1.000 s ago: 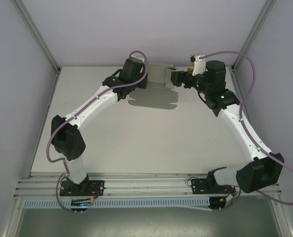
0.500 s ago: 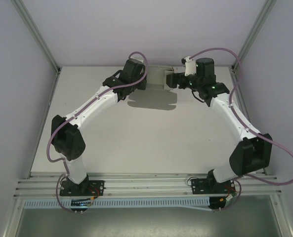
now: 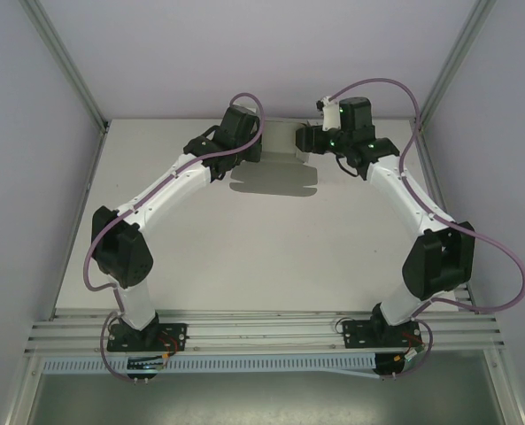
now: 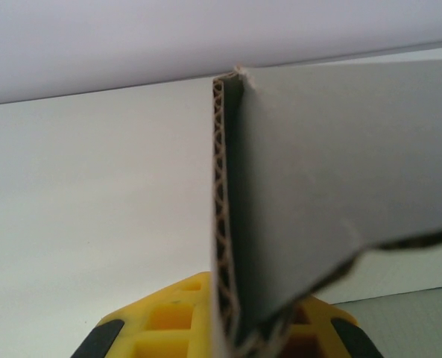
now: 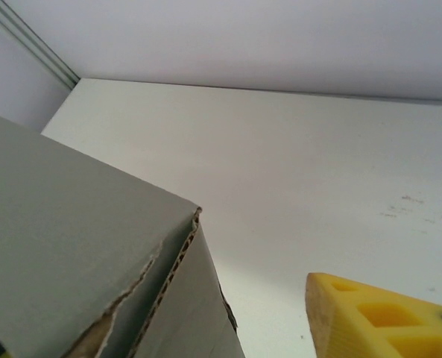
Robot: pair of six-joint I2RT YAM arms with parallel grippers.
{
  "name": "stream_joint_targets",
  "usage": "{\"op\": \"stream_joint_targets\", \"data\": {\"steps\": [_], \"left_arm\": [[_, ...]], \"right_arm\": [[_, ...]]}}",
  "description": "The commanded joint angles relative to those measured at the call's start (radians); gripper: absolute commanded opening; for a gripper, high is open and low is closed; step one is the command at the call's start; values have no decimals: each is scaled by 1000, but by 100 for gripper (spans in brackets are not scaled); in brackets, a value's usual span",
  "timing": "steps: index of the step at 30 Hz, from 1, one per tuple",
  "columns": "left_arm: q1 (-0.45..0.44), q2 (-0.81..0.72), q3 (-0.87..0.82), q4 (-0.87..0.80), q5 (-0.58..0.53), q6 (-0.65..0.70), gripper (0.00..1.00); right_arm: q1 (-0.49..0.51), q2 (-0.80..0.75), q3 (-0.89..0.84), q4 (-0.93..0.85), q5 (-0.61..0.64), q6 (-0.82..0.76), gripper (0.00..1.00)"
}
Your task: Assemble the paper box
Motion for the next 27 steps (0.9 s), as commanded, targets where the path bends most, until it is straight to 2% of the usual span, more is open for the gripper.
{"op": "stream_joint_targets", "data": {"steps": [1,13,20,24,27], "left_arm": [[2,-23,43,-23,-33,-39,0],[3,3,82,-46,-50,-56,0],[-8,-3,73,-29,-26,-28,0],[-19,-3,77,-39,-68,-21,0],[-20,-6,81,-51,-97,-27,0]], "right_arm": [[5,4,21,-45,61,-5,51],[34,17,12,-72,105,-9,47],[35,21,14,-21,173,15,38],[41,34,36,-22,231,21,15],[55,52,64,-60,312,-3,2]]}}
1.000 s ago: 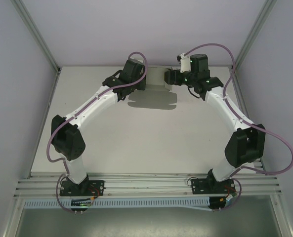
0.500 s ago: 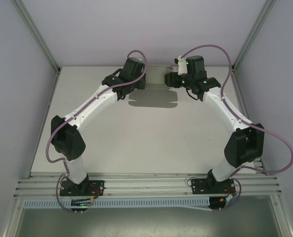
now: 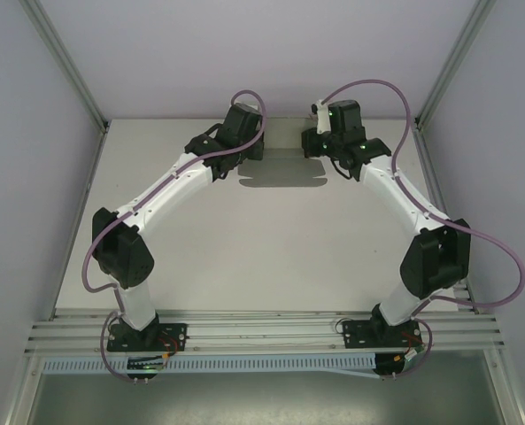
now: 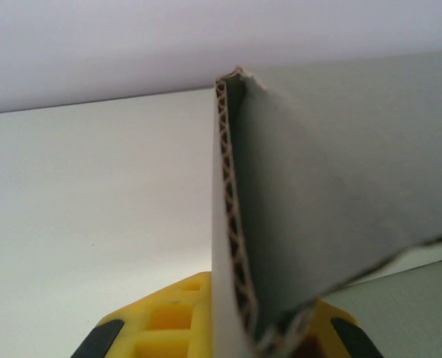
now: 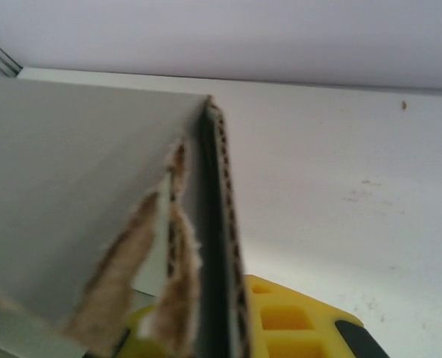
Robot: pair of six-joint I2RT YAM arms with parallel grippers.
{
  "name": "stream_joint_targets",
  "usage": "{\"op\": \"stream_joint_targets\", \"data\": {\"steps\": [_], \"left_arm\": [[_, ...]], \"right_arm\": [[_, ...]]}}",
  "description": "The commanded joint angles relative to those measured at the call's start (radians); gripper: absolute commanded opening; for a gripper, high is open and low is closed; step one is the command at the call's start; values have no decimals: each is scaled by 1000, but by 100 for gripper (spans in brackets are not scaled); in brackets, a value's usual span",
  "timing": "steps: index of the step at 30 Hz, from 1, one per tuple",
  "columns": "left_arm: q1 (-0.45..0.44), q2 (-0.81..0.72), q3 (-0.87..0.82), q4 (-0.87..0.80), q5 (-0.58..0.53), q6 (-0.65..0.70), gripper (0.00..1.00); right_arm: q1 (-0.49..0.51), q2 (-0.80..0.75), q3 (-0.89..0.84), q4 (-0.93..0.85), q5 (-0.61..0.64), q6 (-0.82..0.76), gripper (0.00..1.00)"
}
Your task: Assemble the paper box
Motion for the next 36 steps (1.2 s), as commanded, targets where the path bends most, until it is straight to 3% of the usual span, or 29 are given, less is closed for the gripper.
{"op": "stream_joint_targets", "data": {"steps": [1,5,12,18,21,25,34,36], "left_arm": [[1,-11,32,-16,-55,-10,0],[1,-17,45,-29,-101,-28,0],[1,-20,86,-79,-178,-56,0],[0,-14,103,-97,-165,-74,0],[-1,-7,119,-129,-180,-97,0],[-1,-7,122,-147,-168,-124,0],[-2,-10,140,-168,-148,-137,0],[-4,-17,122,-144,-114,-132,0]], "right_arm": [[6,34,57,-42,163,-13,0],[28,71,98,-124,308,-44,0],[35,138,143,-264,750,-44,0],[58,228,236,-381,1085,-43,0],[49,225,242,-354,1088,-8,0],[54,253,265,-317,1199,5,0],[45,288,272,-228,1187,-73,0],[42,261,233,-172,1073,-91,0]]}}
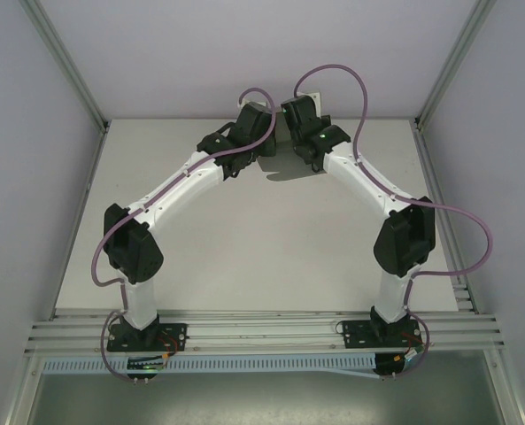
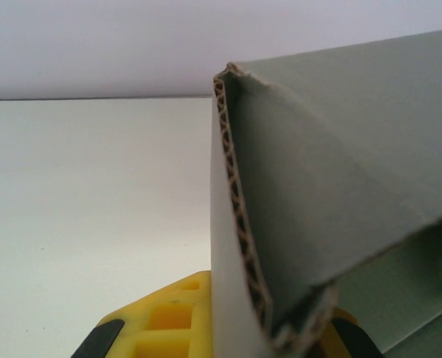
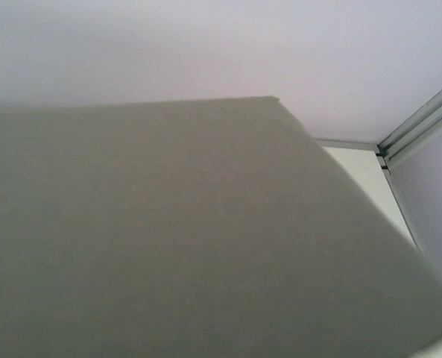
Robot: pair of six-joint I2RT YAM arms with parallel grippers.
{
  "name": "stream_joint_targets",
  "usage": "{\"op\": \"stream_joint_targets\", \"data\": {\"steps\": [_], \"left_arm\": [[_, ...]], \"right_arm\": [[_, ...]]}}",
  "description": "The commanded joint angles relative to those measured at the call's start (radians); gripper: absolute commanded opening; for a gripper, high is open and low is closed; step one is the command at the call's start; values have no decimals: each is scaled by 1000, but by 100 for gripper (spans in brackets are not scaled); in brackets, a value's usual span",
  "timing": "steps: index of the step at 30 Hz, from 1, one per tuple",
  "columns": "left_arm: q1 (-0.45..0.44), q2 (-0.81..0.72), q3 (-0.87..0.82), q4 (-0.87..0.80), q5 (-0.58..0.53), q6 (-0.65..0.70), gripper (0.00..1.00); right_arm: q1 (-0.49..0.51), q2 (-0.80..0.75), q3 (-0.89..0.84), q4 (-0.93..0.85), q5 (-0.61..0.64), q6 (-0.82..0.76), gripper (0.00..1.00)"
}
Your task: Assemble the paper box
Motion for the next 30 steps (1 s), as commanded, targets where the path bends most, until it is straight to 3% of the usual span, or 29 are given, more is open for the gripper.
{"op": "stream_joint_targets", "data": {"steps": [1,4,7,11,14,16,18,24,30], "left_arm": [[37,-86,20,-131,-91,-4,0],[36,-92,-18,-76,-49,3,0],[32,-97,-63,-22,-74,-6,0],[31,-78,-87,39,-165,41,0],[30,-68,-78,33,-221,41,0],[30,-77,-98,64,-211,52,0],[30,-91,-130,102,-207,63,0],[30,-103,-142,102,-225,63,0],[27,-107,-136,83,-243,39,0]], "right_arm": [[-126,7,-92,43,186,-76,3],[-134,-76,-220,224,-101,-150,17],[-145,-137,-303,335,-314,-178,23],[-165,-192,-359,406,-669,-184,58],[-167,-237,-382,460,-826,-173,67],[-168,-277,-412,520,-896,-153,72],[-169,-321,-449,586,-929,-120,83],[-194,-402,-482,609,-955,-60,85],[-213,-375,-422,479,-1011,-89,83]]}}
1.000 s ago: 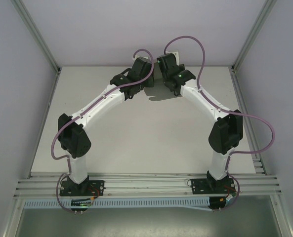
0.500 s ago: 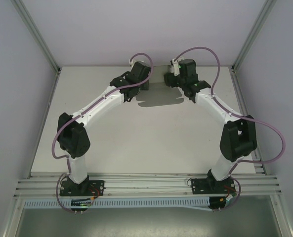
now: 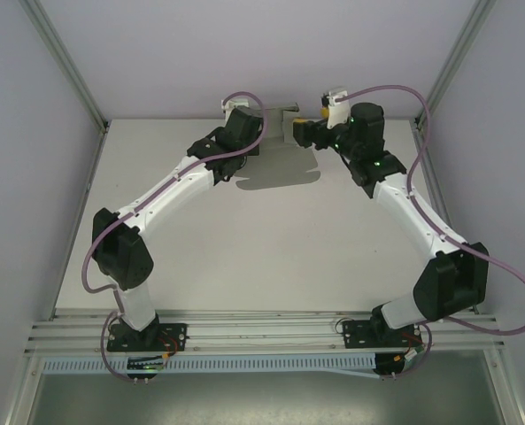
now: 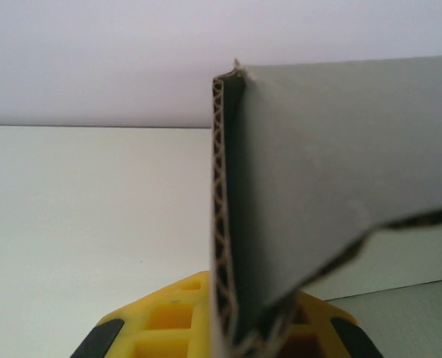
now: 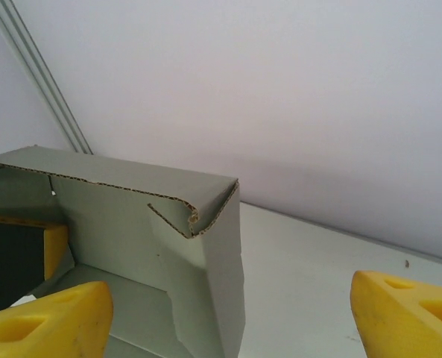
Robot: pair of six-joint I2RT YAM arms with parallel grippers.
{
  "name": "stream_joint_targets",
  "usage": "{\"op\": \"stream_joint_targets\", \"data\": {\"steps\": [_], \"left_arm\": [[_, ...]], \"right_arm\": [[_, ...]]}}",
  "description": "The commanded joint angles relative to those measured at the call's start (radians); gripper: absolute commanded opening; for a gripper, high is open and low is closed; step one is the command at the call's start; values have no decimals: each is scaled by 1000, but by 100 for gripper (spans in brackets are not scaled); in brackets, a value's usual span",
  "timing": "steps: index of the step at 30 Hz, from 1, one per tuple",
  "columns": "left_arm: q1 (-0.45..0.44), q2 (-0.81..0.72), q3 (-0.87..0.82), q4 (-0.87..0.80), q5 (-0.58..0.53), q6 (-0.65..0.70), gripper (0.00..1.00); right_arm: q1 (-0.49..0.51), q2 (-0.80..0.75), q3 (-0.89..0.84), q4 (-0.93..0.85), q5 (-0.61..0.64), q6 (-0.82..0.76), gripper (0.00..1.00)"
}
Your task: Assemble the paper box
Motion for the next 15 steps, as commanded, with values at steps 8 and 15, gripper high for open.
{"op": "stream_joint_targets", "data": {"steps": [8,15], "left_arm": [[-5,-4,32,-31,-57,-17,0],[-5,9,49,-47,-54,-29,0]], "right_arm": [[-8,209,204,-90,-160,4,78],[-11,364,386,-214,-198,10,61]]}}
